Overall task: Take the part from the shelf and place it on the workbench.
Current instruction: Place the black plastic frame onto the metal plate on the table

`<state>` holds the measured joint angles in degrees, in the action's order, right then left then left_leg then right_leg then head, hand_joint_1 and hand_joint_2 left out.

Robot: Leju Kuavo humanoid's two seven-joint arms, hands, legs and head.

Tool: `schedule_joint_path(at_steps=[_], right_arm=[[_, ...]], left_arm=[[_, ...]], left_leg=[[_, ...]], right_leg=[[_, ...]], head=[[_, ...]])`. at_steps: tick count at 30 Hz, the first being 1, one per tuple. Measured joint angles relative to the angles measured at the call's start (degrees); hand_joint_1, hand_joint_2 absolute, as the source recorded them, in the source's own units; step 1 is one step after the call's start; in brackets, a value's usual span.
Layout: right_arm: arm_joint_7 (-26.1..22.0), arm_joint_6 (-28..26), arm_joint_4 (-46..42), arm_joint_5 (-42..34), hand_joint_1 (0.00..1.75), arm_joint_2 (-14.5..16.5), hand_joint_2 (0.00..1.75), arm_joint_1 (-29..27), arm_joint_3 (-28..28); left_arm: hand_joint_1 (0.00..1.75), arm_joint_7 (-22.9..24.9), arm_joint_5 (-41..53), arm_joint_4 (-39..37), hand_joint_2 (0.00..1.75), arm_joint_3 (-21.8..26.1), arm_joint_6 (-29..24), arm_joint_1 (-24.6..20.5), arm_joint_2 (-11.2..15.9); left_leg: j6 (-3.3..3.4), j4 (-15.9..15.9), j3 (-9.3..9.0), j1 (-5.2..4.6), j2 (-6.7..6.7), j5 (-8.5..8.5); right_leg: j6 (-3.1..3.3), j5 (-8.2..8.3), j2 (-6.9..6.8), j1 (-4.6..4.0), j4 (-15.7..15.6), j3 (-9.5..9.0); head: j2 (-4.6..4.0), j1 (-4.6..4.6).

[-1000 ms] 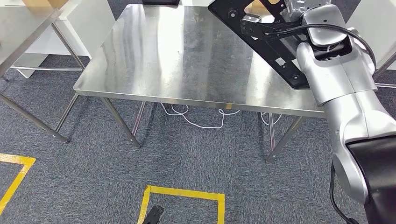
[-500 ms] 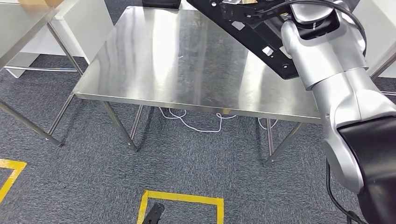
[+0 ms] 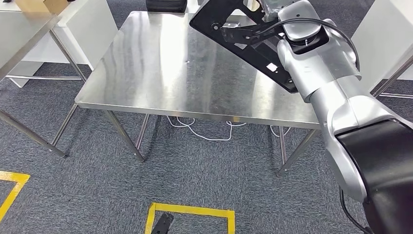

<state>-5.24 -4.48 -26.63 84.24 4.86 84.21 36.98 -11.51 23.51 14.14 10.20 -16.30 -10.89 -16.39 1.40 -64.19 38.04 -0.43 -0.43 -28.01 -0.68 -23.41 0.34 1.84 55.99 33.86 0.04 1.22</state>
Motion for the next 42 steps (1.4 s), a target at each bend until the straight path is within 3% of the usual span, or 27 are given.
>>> schedule_joint_path(at_steps=[2,3,4,5,6,8,10,12,14,17,18,19,21,23,25,28,30,32,33,34,35,37,38,40,42], right_arm=[[-0.01,-0.21,0.62,-0.15,1.57,0.35,1.75,-0.07,0.12],[-0.01,-0.31,0.93,-0.18,1.57,0.45,1.75,-0.17,0.18],[-0.01,-0.42,1.21,-0.22,1.57,0.51,1.75,-0.27,0.24],[-0.01,-0.56,1.46,-0.28,1.57,0.56,1.75,-0.35,0.30],[-0.01,-0.76,1.65,-0.34,1.57,0.59,1.75,-0.38,0.36],[-0.02,-1.19,1.96,-0.36,1.57,0.65,1.75,-0.36,0.45],[0.01,-1.44,2.26,-0.29,1.57,0.68,1.75,-0.47,0.49],[0.12,-1.47,2.55,-0.26,1.57,0.59,1.75,-0.63,0.51],[0.31,-1.49,2.74,-0.15,1.57,0.41,1.75,-0.63,0.52],[0.67,-1.46,3.09,0.22,1.57,-0.14,1.75,-1.08,0.63],[0.81,-1.45,3.23,0.33,1.57,-0.43,1.75,-1.38,0.67],[0.93,-1.45,3.33,0.43,1.57,-0.69,1.75,-1.65,0.71],[1.03,-1.44,3.42,0.51,1.57,-1.05,1.75,-1.92,0.74],[1.02,-1.39,3.44,0.57,1.57,-1.24,1.75,-1.85,0.76],[1.01,-1.31,3.46,0.68,1.57,-1.34,1.75,-1.80,0.77],[1.00,-1.23,3.45,0.79,1.57,-1.54,1.75,-1.67,0.77],[1.00,-1.20,3.42,0.85,1.57,-1.54,1.75,-1.62,0.78],[1.00,-1.10,3.46,0.90,1.57,-1.54,1.75,-1.80,0.79],[0.99,-1.01,3.50,0.94,1.57,-1.54,1.75,-1.97,0.79],[0.98,-0.93,3.54,0.98,1.57,-1.55,1.75,-2.13,0.80],[0.97,-0.81,3.56,1.01,1.57,-1.56,1.75,-2.26,0.81],[0.96,-0.63,3.59,1.05,1.57,-1.55,1.75,-2.31,0.84],[0.95,-0.53,3.62,1.07,1.57,-1.54,1.75,-2.21,0.87],[0.93,-0.38,3.66,1.09,1.57,-1.54,1.75,-2.02,0.92],[0.90,-0.32,3.64,1.10,1.57,-1.56,1.75,-1.96,0.95]], left_arm=[[0.00,0.17,-0.28,0.00,1.75,0.01,0.02,0.02,0.03],[0.00,0.17,-0.41,0.00,1.75,0.01,0.02,0.03,0.04],[0.00,0.17,-0.53,0.00,1.75,0.01,0.01,0.05,0.04],[0.00,0.17,-0.64,0.00,1.75,0.01,-0.04,0.06,0.05],[0.00,0.17,-0.74,0.00,1.75,0.00,-0.09,0.06,0.05],[0.00,0.17,-0.83,0.00,1.75,-0.02,-0.15,0.05,0.06],[0.00,0.16,-0.97,0.00,1.75,-0.03,-0.16,0.07,0.06],[0.00,0.14,-1.18,0.03,1.75,-0.05,-0.15,0.09,0.05],[0.00,0.13,-1.30,0.09,1.75,-0.18,-0.02,0.05,0.03],[0.00,0.38,-1.14,0.11,1.75,-0.80,0.19,0.03,0.02],[0.00,0.56,-1.03,0.11,1.75,-1.04,0.20,0.05,0.02],[0.00,0.77,-0.92,0.11,1.75,-1.27,0.21,0.07,0.02],[0.00,1.31,-0.82,0.11,1.75,-1.64,0.34,0.09,0.03],[0.00,1.80,-0.87,0.11,1.75,-1.96,0.69,0.08,0.07],[0.00,1.97,-1.04,0.11,1.75,-2.21,1.03,0.09,0.16],[0.00,1.96,-1.22,0.19,1.75,-2.50,1.16,0.05,0.37],[0.00,1.98,-1.21,0.26,1.75,-2.60,1.15,0.06,0.52],[0.00,2.06,-1.21,0.26,1.75,-2.69,1.22,0.08,0.65],[0.00,2.10,-1.22,0.26,1.75,-2.72,1.26,0.12,0.73],[0.00,2.11,-1.21,0.26,1.75,-2.74,1.28,0.16,0.78],[0.00,2.11,-1.21,0.26,1.75,-2.75,1.30,0.20,0.83],[0.00,2.11,-1.21,0.25,1.75,-2.76,1.31,0.27,0.91],[0.00,2.11,-1.21,0.23,1.75,-2.76,1.32,0.29,0.95],[0.00,2.11,-1.22,0.21,1.75,-2.79,1.34,0.26,1.01],[0.00,2.09,-1.23,0.24,1.75,-2.81,1.36,0.19,1.04]], left_leg=[[-0.75,-7.73,4.29,0.77,0.09,-2.70],[-1.01,-9.44,5.62,1.10,0.16,-2.62],[-1.18,-8.73,5.76,1.38,0.23,-1.34],[-1.28,-5.60,4.63,1.61,0.28,0.91],[-1.31,-1.21,2.77,1.81,0.30,3.47],[-1.20,5.83,-0.57,1.75,0.21,6.25],[-0.67,7.40,-1.40,1.32,0.06,6.02],[0.31,7.66,-1.61,1.09,0.04,5.94],[1.47,8.11,-2.03,0.98,0.13,5.93],[2.58,8.17,-2.43,0.55,0.10,5.45],[2.75,8.15,-2.66,0.35,0.00,5.25],[2.85,8.13,-3.01,0.13,-0.14,5.02],[2.88,8.11,-3.95,-0.31,-0.33,4.37],[2.59,7.92,-4.70,-0.88,-0.37,3.50],[2.15,7.72,-5.03,-1.15,-0.35,2.75],[1.23,6.68,-4.76,-0.89,-0.22,1.60],[0.32,1.72,-2.30,-0.40,-0.09,-0.54],[-0.63,-6.48,2.66,0.38,0.01,-3.00],[-1.02,-9.38,4.97,0.79,0.08,-3.18],[-1.31,-9.88,6.16,1.14,0.17,-2.04],[-1.51,-7.97,6.12,1.44,0.26,0.29],[-1.69,-0.08,3.52,1.79,0.42,6.01],[-1.60,3.30,1.95,1.68,0.45,7.57],[-0.77,6.51,-0.03,1.25,0.50,7.10],[0.66,7.51,-1.17,0.92,0.46,5.69]], right_leg=[[0.20,-0.17,0.05,0.01,0.04,-0.21],[0.22,-0.29,0.07,0.03,0.06,-0.32],[0.17,-0.42,0.09,0.08,0.08,-0.47],[0.01,-0.59,0.10,0.17,0.09,-0.70],[-0.25,-0.80,0.12,0.25,0.08,-0.95],[-0.88,-1.18,0.19,0.07,0.11,-1.14],[-1.52,-1.38,0.25,-0.15,0.01,-1.05],[-2.23,-1.68,0.20,-0.16,0.10,-0.96],[-2.21,-3.28,0.10,-0.22,3.49,0.81],[-1.50,-7.44,0.06,-0.27,15.81,7.71],[-1.65,-7.79,0.06,-0.35,18.29,9.38],[-1.95,-7.09,0.06,-0.45,18.30,9.80],[-2.50,-3.38,0.02,-0.70,11.60,7.16],[-2.26,0.05,-0.10,-1.06,3.37,3.25],[-1.43,0.89,-0.19,-1.31,0.32,1.63],[-0.33,0.44,-0.15,-0.65,0.00,0.97],[0.37,-0.06,-0.10,-0.19,-0.21,0.01],[0.71,-0.87,-0.01,-0.15,-0.19,-0.86],[0.67,-1.40,0.07,-0.11,-0.19,-1.37],[0.49,-1.96,0.16,-0.03,-0.18,-1.98],[0.29,-2.57,0.23,0.08,-0.19,-2.73],[-0.29,-3.91,0.27,0.23,-0.32,-4.28],[-0.66,-4.46,0.29,0.14,-0.47,-4.89],[-1.53,-5.06,0.34,-0.19,-0.72,-5.50],[-2.45,-4.93,0.36,-0.46,-0.01,-5.63]], head=[[0.00,0.08],[0.00,0.08],[0.00,0.08],[0.00,0.08],[0.00,0.09],[0.00,0.05],[0.00,0.02],[0.00,-0.03],[0.00,-0.13],[0.00,-0.30],[0.00,-0.31],[0.00,-0.37],[0.00,-0.40],[0.00,-0.39],[0.00,-0.32],[0.00,-0.23],[0.00,-0.07],[0.00,0.02],[0.00,0.00],[0.00,0.02],[0.00,0.00],[0.00,-0.03],[0.00,-0.07],[0.00,-0.10],[0.00,-0.07]])
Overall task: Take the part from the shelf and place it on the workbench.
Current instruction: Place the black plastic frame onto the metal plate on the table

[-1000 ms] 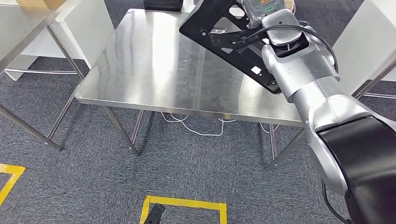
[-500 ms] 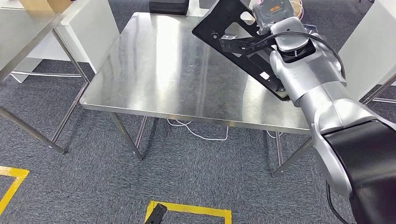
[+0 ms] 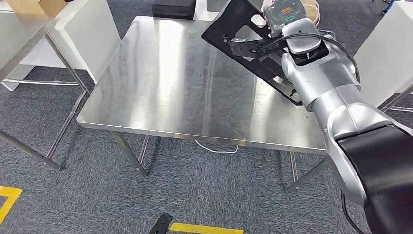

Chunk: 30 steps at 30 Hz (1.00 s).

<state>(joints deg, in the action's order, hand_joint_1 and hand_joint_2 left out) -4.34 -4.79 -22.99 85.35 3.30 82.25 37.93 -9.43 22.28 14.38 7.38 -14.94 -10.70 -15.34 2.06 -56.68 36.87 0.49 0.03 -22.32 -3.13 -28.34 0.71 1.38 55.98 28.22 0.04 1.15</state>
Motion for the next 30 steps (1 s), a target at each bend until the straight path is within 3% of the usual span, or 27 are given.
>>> schedule_joint_path(at_steps=[2,4,6,8,9,11,12,13,15,16,18,19,21,22,23,24,26,27,28,30], right_arm=[[-0.02,-0.02,-0.02,0.00,1.57,0.00,1.75,0.08,0.03],[-0.17,0.04,0.03,0.00,1.57,-0.02,1.75,0.05,0.10],[-0.41,0.14,0.22,0.04,1.57,-0.17,1.75,-0.49,0.19],[-0.51,0.18,0.45,0.10,1.57,-0.38,1.75,-1.06,0.28],[-0.51,0.19,0.54,0.13,1.57,-0.44,1.75,-1.19,0.32],[-0.52,0.26,0.85,0.26,1.57,-0.61,1.75,-1.37,0.42],[-0.54,0.38,1.04,0.35,1.57,-0.71,1.75,-1.45,0.49],[-0.59,0.55,1.22,0.44,1.57,-0.84,1.75,-1.53,0.55],[-0.73,0.85,1.34,0.52,1.57,-1.12,1.75,-1.31,0.63],[-0.85,0.92,1.28,0.54,1.57,-1.24,1.75,-0.96,0.64],[-1.28,0.95,1.06,0.55,1.57,-1.46,1.75,-0.06,0.65],[-1.57,0.93,0.95,0.54,1.57,-1.56,1.75,0.23,0.66],[-2.00,0.93,0.87,0.49,1.57,-1.79,1.75,0.23,0.67],[-2.11,0.95,0.87,0.46,1.57,-1.87,1.75,0.06,0.67],[-2.18,0.96,0.87,0.45,1.57,-1.95,1.75,-0.12,0.67],[-2.24,0.96,0.87,0.44,1.57,-1.98,1.75,-0.24,0.67],[-2.30,0.97,0.87,0.44,1.57,-1.99,1.75,-0.31,0.67],[-2.32,0.98,0.87,0.45,1.57,-1.99,1.75,-0.29,0.68],[-2.34,0.98,0.86,0.45,1.57,-2.01,1.75,-0.26,0.68],[-2.40,0.99,0.85,0.45,1.57,-2.07,1.75,-0.18,0.69]], left_arm=[[0.00,-0.13,-0.09,0.03,1.75,-0.02,0.02,0.03,0.01],[0.00,-0.24,-0.32,0.05,1.75,-0.02,-0.01,0.06,0.02],[0.00,-0.28,-0.60,0.04,1.75,-0.02,-0.10,0.24,0.02],[0.00,-0.40,-0.89,0.03,1.75,-0.01,-0.15,0.57,0.02],[0.00,-0.52,-1.09,0.03,1.75,0.02,-0.15,0.71,0.02],[0.00,-0.90,-1.65,-0.03,1.75,0.08,-0.17,0.88,0.01],[0.00,-1.28,-2.01,-0.07,1.75,0.10,-0.24,0.91,-0.02],[0.00,-2.17,-2.46,-0.10,1.75,0.13,-0.39,0.97,-0.04],[0.00,-6.13,-3.42,0.02,1.75,0.15,-1.21,0.90,-0.10],[0.00,-8.80,-3.91,0.21,1.75,0.16,-1.89,0.75,-0.13],[0.00,-13.02,-4.88,0.66,1.75,0.17,-3.53,0.21,-0.26],[0.00,-14.15,-5.45,0.86,1.75,0.20,-4.41,0.02,-0.36],[0.00,-15.05,-6.26,1.05,1.75,0.31,-5.71,-0.11,-0.53],[0.00,-15.20,-6.48,1.09,1.75,0.36,-6.06,-0.08,-0.56],[0.00,-15.29,-6.60,1.10,1.75,0.39,-6.23,-0.05,-0.57],[0.00,-15.38,-6.69,1.10,1.75,0.40,-6.29,-0.04,-0.57],[0.00,-15.51,-6.74,1.13,1.75,0.41,-6.33,-0.03,-0.59],[0.00,-15.54,-6.76,1.14,1.75,0.42,-6.33,-0.02,-0.62],[0.00,-15.56,-6.77,1.15,1.75,0.43,-6.33,-0.01,-0.67],[0.00,-15.59,-6.78,1.17,1.75,0.44,-6.33,-0.01,-0.79]], left_leg=[[1.30,0.56,-1.37,-0.20,-0.17,-0.89],[2.19,0.85,-2.82,-0.33,-0.29,-1.98],[2.52,0.85,-4.38,-0.41,-0.57,-3.37],[2.50,0.85,-6.48,-0.62,-0.99,-5.00],[2.44,0.85,-7.69,-0.75,-1.11,-5.91],[2.25,0.84,-9.92,-0.99,-1.18,-7.98],[2.05,0.93,-10.85,-1.14,-1.22,-8.95],[1.79,1.02,-11.97,-1.35,-1.24,-9.78],[1.44,0.27,-13.34,-1.67,-1.23,-10.14],[1.28,-1.36,-13.07,-1.67,-1.09,-9.65],[0.75,-7.07,-9.56,-1.37,-0.80,-8.57],[0.24,-10.56,-7.04,-1.10,-0.64,-9.27],[-0.69,-15.67,-2.18,-0.44,-0.49,-13.38],[-1.08,-16.64,-0.36,-0.09,-0.42,-15.29],[-1.38,-16.07,0.66,0.23,-0.35,-15.63],[-1.67,-13.85,0.88,0.55,-0.28,-14.00],[-2.10,-6.56,-0.24,1.13,-0.12,-7.20],[-1.97,-3.56,-0.71,1.21,-0.07,-4.71],[-1.65,-1.80,-0.93,1.13,-0.07,-3.27],[-0.54,-1.33,-0.94,0.54,-0.18,-3.00]], right_leg=[[-0.33,0.15,-0.12,-0.03,3.94,1.94],[0.09,-0.89,-0.25,0.06,11.66,6.86],[0.60,-3.37,-0.27,-0.12,17.91,12.21],[0.70,-4.60,-0.27,-0.33,17.31,14.71],[0.45,-3.54,-0.32,-0.38,14.38,14.76],[-0.44,3.20,-0.92,-0.69,5.83,14.05],[-0.54,6.59,-1.37,-0.98,2.59,13.31],[-0.24,9.39,-1.60,-1.39,0.51,12.63],[1.19,10.48,-1.49,-1.28,-0.10,11.06],[1.72,10.57,-1.17,-0.97,-0.21,10.66],[2.46,10.01,-0.82,-0.43,-0.28,10.12],[2.84,9.71,-0.60,-0.31,-0.30,9.99],[3.28,8.98,-0.30,-0.18,-0.31,9.48],[3.24,8.59,-0.16,-0.04,-0.30,9.11],[3.02,8.20,-0.03,0.14,-0.27,8.70],[2.74,7.82,0.07,0.38,-0.22,8.25],[2.00,7.14,0.20,0.70,-0.03,7.56],[1.59,6.89,0.28,0.71,0.01,7.39],[1.16,6.69,0.34,0.62,-0.02,7.35],[0.20,6.46,0.43,0.31,-0.22,7.32]], head=[[-0.01,-0.09],[-0.01,-0.17],[0.00,-0.18],[0.00,-0.20],[0.00,-0.19],[0.00,-0.13],[-0.01,-0.20],[-0.01,-0.23],[-0.01,-0.34],[0.00,-0.29],[0.00,-0.26],[0.00,-0.25],[0.00,-0.24],[0.00,-0.24],[0.00,-0.24],[0.00,-0.25],[0.00,-0.22],[0.00,-0.24],[0.00,-0.25],[0.00,-0.30]])
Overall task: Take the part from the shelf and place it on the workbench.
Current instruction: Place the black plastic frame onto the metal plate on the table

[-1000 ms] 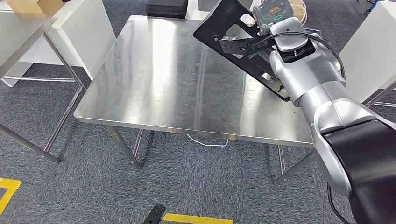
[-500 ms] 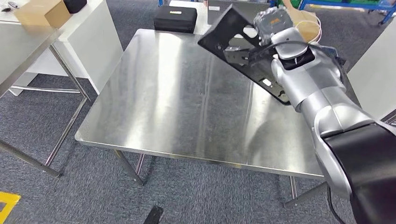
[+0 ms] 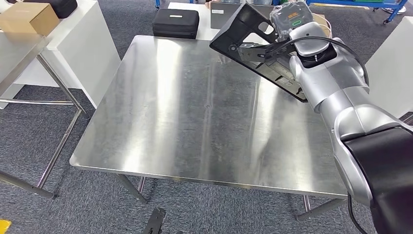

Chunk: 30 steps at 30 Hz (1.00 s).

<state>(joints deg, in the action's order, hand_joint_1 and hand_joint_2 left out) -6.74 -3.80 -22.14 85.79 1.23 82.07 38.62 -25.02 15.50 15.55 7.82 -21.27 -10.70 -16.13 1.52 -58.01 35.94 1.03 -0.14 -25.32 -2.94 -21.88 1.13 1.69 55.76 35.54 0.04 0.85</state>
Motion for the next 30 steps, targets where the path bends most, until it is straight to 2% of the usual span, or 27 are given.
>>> schedule_joint_path(at_steps=[2,3,5,7,8,9,11,12,13,14,15,17,18,19,21,22,23,24,25,26,27,28,30], right_arm=[[-0.04,-0.01,-0.03,-0.01,1.57,-0.18,1.75,0.11,0.01],[-0.06,-0.01,-0.04,-0.02,1.57,-0.31,1.75,0.19,0.01],[-0.08,0.07,-0.07,-0.03,0.79,-0.60,0.87,0.22,0.02],[-0.28,0.17,-0.07,-0.03,0.00,-0.99,0.00,0.03,0.04],[-0.44,0.20,-0.07,-0.03,0.00,-1.14,0.00,-0.09,0.06],[-0.62,0.20,-0.07,-0.03,0.00,-1.27,0.00,-0.16,0.09],[-0.85,0.17,-0.07,-0.06,0.00,-1.26,0.00,-0.08,0.16],[-0.86,0.14,-0.07,-0.09,0.00,-1.17,0.00,0.03,0.19],[-0.76,0.10,-0.07,-0.14,0.00,-1.02,0.00,0.14,0.21],[-0.61,0.07,-0.07,-0.18,0.00,-0.87,0.00,0.21,0.22],[-0.44,0.04,-0.07,-0.24,0.00,-0.74,0.00,0.26,0.22],[-0.29,0.04,-0.12,-0.34,0.00,-0.47,0.00,0.27,0.22],[-0.31,0.05,-0.15,-0.40,0.00,-0.30,0.00,0.28,0.22],[-0.32,0.09,-0.18,-0.45,0.00,-0.09,0.00,0.27,0.22],[-0.34,0.20,-0.18,-0.51,0.00,0.37,0.00,0.24,0.30],[-0.34,0.28,-0.18,-0.55,0.00,0.63,0.00,0.21,0.37],[-0.34,0.38,-0.18,-0.59,0.00,0.87,0.00,0.18,0.44],[-0.34,0.54,-0.18,-0.63,0.00,1.09,0.00,0.17,0.50],[-0.34,0.74,-0.18,-0.68,0.00,1.27,0.00,0.20,0.52],[-0.34,0.92,-0.18,-0.72,0.00,1.44,0.00,0.26,0.54],[-0.34,1.09,-0.18,-0.75,0.00,1.60,0.00,0.37,0.54],[-0.34,1.20,-0.18,-0.77,0.00,1.74,0.00,0.46,0.54],[-0.34,1.34,-0.17,-0.81,0.00,1.97,0.00,0.57,0.55]], left_arm=[[0.00,-0.04,0.01,0.11,1.75,0.02,-0.04,-0.05,-0.16],[0.00,-0.14,0.02,0.19,1.75,0.03,-0.14,-0.11,-0.23],[0.00,-1.19,0.03,0.33,1.75,0.06,-0.73,-0.16,-0.28],[0.00,-3.41,-0.24,0.38,1.75,0.05,-1.23,-0.10,-0.33],[0.00,-4.25,-0.64,0.38,1.31,0.05,-1.16,-0.07,-0.36],[0.00,-4.86,-1.19,0.38,0.87,0.06,-1.05,-0.05,-0.39],[0.00,-4.35,-2.38,0.38,0.00,0.10,-0.70,-0.04,-0.44],[0.00,-3.40,-2.86,0.37,0.00,0.11,-0.45,-0.04,-0.48],[0.00,-2.17,-3.21,0.36,0.00,0.11,-0.15,-0.04,-0.52],[0.00,-0.88,-3.48,0.34,0.00,0.08,0.20,-0.01,-0.55],[0.00,0.24,-3.72,0.33,0.00,0.04,0.55,0.02,-0.57],[0.00,1.90,-4.09,0.32,0.00,-0.04,1.23,0.04,-0.53],[0.00,2.72,-4.23,0.32,0.00,-0.08,1.74,0.02,-0.45],[0.00,3.48,-4.27,0.32,0.00,-0.10,2.27,0.01,-0.29],[0.00,4.72,-4.30,0.24,0.00,-0.16,3.26,0.05,0.23],[0.00,5.19,-4.36,0.17,0.00,-0.19,3.63,0.08,0.55],[0.00,5.64,-4.45,0.09,0.00,-0.24,4.02,0.11,0.89],[0.00,6.07,-4.56,0.02,0.00,-0.29,4.46,0.13,1.25],[0.00,6.45,-4.65,-0.04,0.00,-0.33,4.89,0.15,1.57],[0.00,6.73,-4.70,-0.10,0.00,-0.36,5.22,0.18,1.88],[0.00,6.94,-4.73,-0.17,0.00,-0.38,5.47,0.20,2.13],[0.00,7.11,-4.75,-0.22,0.00,-0.40,5.59,0.23,2.32],[0.00,7.45,-4.82,-0.32,0.00,-0.44,5.74,0.34,2.63]], left_leg=[[1.11,0.35,-0.70,-0.29,-0.02,0.74],[1.61,0.53,-1.09,-0.35,0.00,0.90],[2.35,0.67,-1.44,-0.44,-0.02,0.82],[2.74,0.64,-1.68,-0.72,-0.17,0.47],[2.85,0.63,-1.88,-0.93,-0.28,0.26],[2.91,0.63,-2.16,-1.16,-0.37,0.00],[2.92,0.64,-2.86,-1.55,-0.46,-0.61],[2.79,0.62,-3.09,-1.80,-0.46,-0.97],[2.62,0.59,-3.25,-1.98,-0.45,-1.27],[2.40,0.58,-3.31,-2.08,-0.44,-1.54],[2.13,0.58,-3.35,-2.15,-0.42,-1.75],[1.50,0.19,-3.26,-2.06,-0.36,-2.40],[1.07,-1.03,-2.74,-1.95,-0.34,-3.21],[0.57,-3.48,-1.57,-1.76,-0.32,-4.49],[-0.43,-11.11,2.54,-1.14,-0.29,-7.68],[-0.84,-14.54,4.72,-0.78,-0.28,-8.63],[-1.20,-16.28,6.19,-0.43,-0.22,-8.55],[-1.51,-15.72,6.56,-0.08,-0.14,-7.23],[-1.79,-12.98,5.76,0.27,-0.06,-4.96],[-2.02,-8.87,4.17,0.57,0.00,-2.43],[-2.16,-5.00,2.40,0.68,0.00,-0.70],[-2.04,-2.34,1.08,0.69,-0.10,0.24],[-1.33,-0.84,0.15,0.30,-0.29,0.15]], right_leg=[[-0.71,-0.57,-0.17,-0.02,0.80,0.43],[-0.71,-1.36,-0.32,0.00,2.44,1.15],[-0.20,-4.21,-0.58,-0.04,9.80,4.85],[-0.14,-6.38,-0.62,-0.24,17.39,9.28],[-0.33,-6.25,-0.62,-0.38,18.35,10.21],[-0.57,-5.20,-0.62,-0.57,16.88,9.88],[-0.69,-1.44,-0.72,-0.97,8.54,6.33],[-0.41,0.18,-0.80,-1.32,4.56,4.37],[0.00,1.21,-0.86,-1.58,1.84,3.00],[0.46,1.60,-0.90,-1.81,0.57,2.29],[0.85,1.52,-0.87,-2.00,0.48,2.09],[1.41,1.33,-0.84,-1.31,0.06,1.70],[1.80,1.19,-0.86,-0.93,-0.19,1.34],[2.20,1.03,-0.88,-0.54,-0.41,0.93],[2.91,0.64,-0.92,-0.53,-0.44,0.46],[3.01,0.49,-0.87,-0.51,-0.42,0.35],[3.01,0.35,-0.78,-0.47,-0.39,0.25],[2.88,0.18,-0.67,-0.37,-0.31,0.13],[2.64,-0.07,-0.55,-0.24,-0.14,-0.03],[2.33,-0.37,-0.46,-0.13,0.15,-0.15],[1.93,-0.73,-0.36,-0.22,0.54,-0.12],[1.55,-1.00,-0.27,-0.37,0.88,-0.06],[0.88,-1.21,-0.13,-0.79,1.17,0.12]], head=[[0.00,0.03],[0.00,-0.02],[0.00,-0.11],[0.00,-0.19],[0.00,-0.23],[0.00,-0.26],[0.00,-0.27],[0.00,-0.22],[0.00,-0.21],[0.00,-0.19],[0.00,-0.15],[0.00,-0.16],[0.00,-0.13],[0.00,-0.10],[0.00,-0.04],[0.00,-0.04],[0.00,-0.03],[0.00,-0.02],[0.00,-0.03],[0.00,-0.02],[0.00,0.01],[0.00,-0.04],[0.00,-0.13]])
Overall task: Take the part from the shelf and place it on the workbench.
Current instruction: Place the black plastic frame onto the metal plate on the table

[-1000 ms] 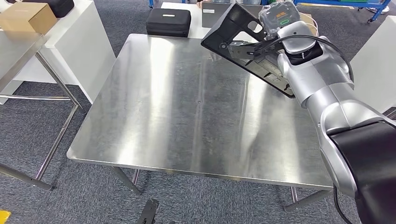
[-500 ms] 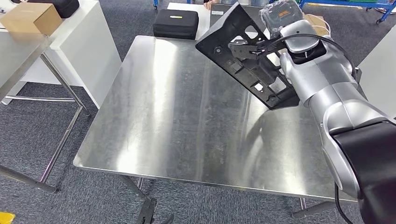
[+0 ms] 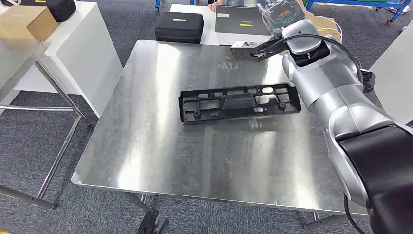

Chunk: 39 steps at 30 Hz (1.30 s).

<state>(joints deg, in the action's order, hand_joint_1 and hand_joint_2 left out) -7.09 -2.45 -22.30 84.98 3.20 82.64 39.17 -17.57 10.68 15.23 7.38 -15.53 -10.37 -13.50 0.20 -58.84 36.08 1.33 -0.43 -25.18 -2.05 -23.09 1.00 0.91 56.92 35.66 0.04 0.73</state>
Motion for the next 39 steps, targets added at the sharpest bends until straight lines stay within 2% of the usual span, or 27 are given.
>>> schedule_joint_path(at_steps=[3,4,6,7,8,9,10,11,12,13,14,16,17,19,20,22,23,24,25,27,29,32,33,35,37,38,39], right_arm=[[-0.17,0.04,0.01,-0.04,0.00,0.13,0.00,0.06,0.01],[-0.31,0.03,0.01,-0.09,0.00,0.13,0.00,0.10,0.02],[-0.70,0.17,0.04,-0.24,0.00,0.10,0.00,0.05,0.02],[-0.96,0.45,0.08,-0.33,0.00,0.09,0.00,-0.07,0.02],[-1.16,0.84,0.12,-0.42,0.00,0.08,0.00,-0.24,0.02],[-1.35,1.29,0.15,-0.50,0.00,0.07,0.00,-0.37,0.03],[-1.55,1.63,0.16,-0.56,0.00,0.07,0.00,-0.42,0.03],[-1.69,1.82,0.16,-0.65,0.00,0.09,0.00,-0.37,0.04],[-1.85,1.91,0.16,-0.74,0.00,0.11,0.00,-0.26,0.07],[-2.02,1.96,0.16,-0.83,0.00,0.18,0.00,-0.10,0.11],[-2.14,2.04,0.16,-0.92,0.00,0.24,0.00,0.01,0.16],[-2.34,2.29,0.16,-1.03,0.00,0.33,0.00,0.13,0.26],[-2.38,2.38,0.14,-1.07,0.00,0.35,0.00,0.15,0.28],[-2.40,2.45,0.05,-1.13,0.00,0.47,0.00,0.20,0.29],[-2.40,2.46,0.01,-1.14,0.00,0.60,0.00,0.20,0.31],[-2.42,2.56,-0.01,-1.16,0.00,0.79,0.00,0.07,0.39],[-2.46,2.61,0.00,-1.16,0.00,0.83,0.00,-0.05,0.48],[-2.53,2.65,0.01,-1.16,0.00,0.84,0.00,-0.16,0.57],[-2.63,2.65,0.01,-1.17,0.00,0.84,0.00,-0.23,0.65],[-2.92,2.65,-0.02,-1.27,0.00,0.87,0.00,-0.19,0.77],[-3.21,2.65,-0.07,-1.44,0.00,0.89,0.00,-0.04,0.88],[-3.48,2.64,-0.12,-1.61,0.00,0.92,0.00,-0.05,1.08],[-3.55,2.64,-0.12,-1.66,0.00,0.86,0.00,-0.04,1.09],[-3.84,2.65,-0.12,-1.87,0.00,0.72,0.00,0.08,1.15],[-4.17,2.65,-0.12,-2.12,0.00,0.62,0.00,0.09,1.34],[-4.28,2.65,-0.12,-2.20,0.00,0.58,0.00,0.01,1.48],[-4.33,2.65,-0.12,-2.24,0.00,0.54,0.00,-0.09,1.60]], left_arm=[[0.00,0.36,-0.15,-0.13,0.00,-0.03,0.47,0.18,0.39],[0.00,0.48,-0.25,-0.17,0.00,-0.03,0.66,0.21,0.56],[0.00,0.74,-0.44,-0.31,0.00,-0.02,1.00,0.30,0.97],[0.00,0.89,-0.48,-0.41,0.00,-0.01,1.15,0.38,1.16],[0.00,1.02,-0.50,-0.52,0.00,0.00,1.29,0.47,1.35],[0.00,1.16,-0.53,-0.63,0.00,0.02,1.38,0.54,1.51],[0.00,1.30,-0.59,-0.73,0.00,0.04,1.44,0.59,1.64],[0.00,1.43,-0.66,-0.84,0.00,0.06,1.48,0.60,1.77],[0.00,1.58,-0.78,-0.94,0.00,0.08,1.51,0.61,1.89],[0.00,1.72,-0.91,-1.06,0.00,0.10,1.53,0.61,2.01],[0.00,1.83,-1.02,-1.20,0.00,0.11,1.55,0.63,2.13],[0.00,1.95,-1.16,-1.52,0.00,0.12,1.56,0.72,2.32],[0.00,1.95,-1.17,-1.64,0.00,0.12,1.56,0.79,2.41],[0.00,1.95,-1.17,-1.83,0.00,0.12,1.56,0.86,2.55],[0.00,1.95,-1.17,-1.90,0.00,0.11,1.56,0.87,2.63],[0.00,1.96,-1.17,-2.10,0.00,0.11,1.56,0.93,2.80],[0.00,1.96,-1.19,-2.20,0.00,0.11,1.56,1.01,2.89],[0.00,1.97,-1.21,-2.29,0.00,0.11,1.56,1.09,2.95],[0.00,1.98,-1.25,-2.34,0.00,0.12,1.56,1.17,3.00],[0.00,1.98,-1.35,-2.42,0.00,0.12,1.56,1.24,3.15],[0.00,1.90,-1.46,-2.52,0.00,0.13,1.51,1.27,3.34],[0.00,1.75,-1.63,-2.72,0.00,0.14,1.36,1.50,3.55],[0.00,1.68,-1.67,-2.75,0.00,0.15,1.34,1.55,3.58],[0.00,1.54,-1.67,-2.82,0.00,0.16,1.34,1.57,3.61],[0.00,1.42,-1.67,-2.87,0.00,0.16,1.33,1.59,3.62],[0.00,1.39,-1.67,-2.91,0.00,0.16,1.32,1.64,3.62],[0.00,1.37,-1.67,-2.95,0.00,0.16,1.32,1.69,3.62]], left_leg=[[1.65,0.32,-0.28,-0.35,0.02,0.31],[2.16,0.48,-0.43,-0.30,0.05,0.40],[2.83,0.54,-0.54,-0.26,0.11,0.33],[2.93,0.54,-0.57,-0.30,0.13,0.29],[2.97,0.52,-0.61,-0.34,0.15,0.23],[2.94,0.51,-0.69,-0.37,0.15,0.17],[2.86,0.49,-0.81,-0.39,0.14,0.08],[2.72,0.48,-0.98,-0.39,0.14,-0.04],[2.51,0.47,-1.15,-0.46,0.14,-0.18],[2.26,0.46,-1.26,-0.56,0.14,-0.31],[2.02,0.46,-1.32,-0.65,0.15,-0.39],[1.56,0.55,-1.34,-0.74,0.20,-0.40],[1.28,0.46,-1.31,-0.66,0.24,-0.59],[0.68,-1.78,-0.45,-0.50,0.25,-2.44],[0.42,-4.53,0.72,-0.41,0.25,-4.22],[0.02,-12.41,4.25,-0.36,0.24,-8.08],[-0.08,-15.19,5.55,-0.34,0.25,-8.98],[-0.11,-16.18,5.99,-0.33,0.26,-8.89],[-0.02,-14.60,5.15,-0.32,0.26,-7.63],[0.46,-7.03,1.15,-0.32,0.12,-3.87],[1.04,-0.96,-1.99,-0.54,-0.12,-1.68],[1.96,0.68,-2.35,-0.94,-0.07,-0.86],[2.34,1.13,-2.35,-0.92,0.09,-0.37],[3.10,1.94,-2.17,-0.67,0.48,0.59],[3.45,1.99,-1.57,-0.62,0.79,1.06],[3.46,1.96,-1.25,-0.59,0.93,1.21],[3.43,1.91,-1.00,-0.52,1.05,1.33]], right_leg=[[-0.80,-0.75,-0.15,-0.02,1.13,0.70],[-0.82,-1.78,-0.26,0.06,3.31,1.79],[-0.55,-4.88,-0.44,0.29,11.15,5.73],[-0.62,-6.09,-0.45,0.32,15.06,7.79],[-0.86,-6.60,-0.46,0.33,17.42,9.15],[-1.24,-6.18,-0.47,0.32,17.44,9.31],[-1.68,-4.93,-0.51,0.32,15.05,8.24],[-2.08,-3.17,-0.64,0.34,10.82,6.16],[-2.21,-1.67,-0.83,0.27,6.43,3.88],[-2.06,-0.55,-0.93,0.11,2.98,2.00],[-1.71,0.04,-1.00,-0.09,0.95,0.80],[-0.85,0.20,-0.86,-0.48,0.33,0.30],[-0.46,0.27,-0.82,-0.27,0.25,0.29],[0.57,0.44,-0.77,0.21,-0.04,0.21],[1.00,0.48,-0.74,0.38,-0.13,0.16],[1.52,0.49,-0.71,0.21,-0.13,0.18],[1.55,0.52,-0.71,0.13,-0.11,0.20],[1.58,0.56,-0.71,0.08,-0.08,0.20],[1.61,0.60,-0.69,0.04,-0.05,0.20],[1.56,0.63,-0.61,-0.01,0.06,0.19],[1.25,0.82,-0.51,-0.34,0.24,0.45],[0.20,1.39,-0.41,-0.54,0.04,0.98],[-0.04,1.08,-0.42,-0.56,0.24,1.31],[0.08,-1.45,-0.45,-0.60,3.60,2.90],[0.44,-5.36,-0.49,-0.26,11.24,5.72],[0.25,-6.65,-0.50,-0.10,14.74,6.92],[-0.16,-7.14,-0.52,0.06,16.63,7.37]], head=[[0.00,-0.03],[0.00,-0.10],[0.00,-0.30],[0.00,-0.32],[0.00,-0.31],[0.00,-0.32],[0.00,-0.31],[0.00,-0.32],[0.00,-0.31],[0.00,-0.28],[0.00,-0.25],[0.00,-0.19],[0.00,-0.18],[0.00,-0.14],[0.00,-0.13],[0.00,-0.13],[0.00,-0.14],[0.00,-0.12],[0.00,-0.14],[0.00,-0.13],[0.00,-0.17],[0.00,-0.19],[0.00,-0.20],[0.00,-0.36],[0.00,-0.52],[0.00,-0.49],[0.00,-0.51]])
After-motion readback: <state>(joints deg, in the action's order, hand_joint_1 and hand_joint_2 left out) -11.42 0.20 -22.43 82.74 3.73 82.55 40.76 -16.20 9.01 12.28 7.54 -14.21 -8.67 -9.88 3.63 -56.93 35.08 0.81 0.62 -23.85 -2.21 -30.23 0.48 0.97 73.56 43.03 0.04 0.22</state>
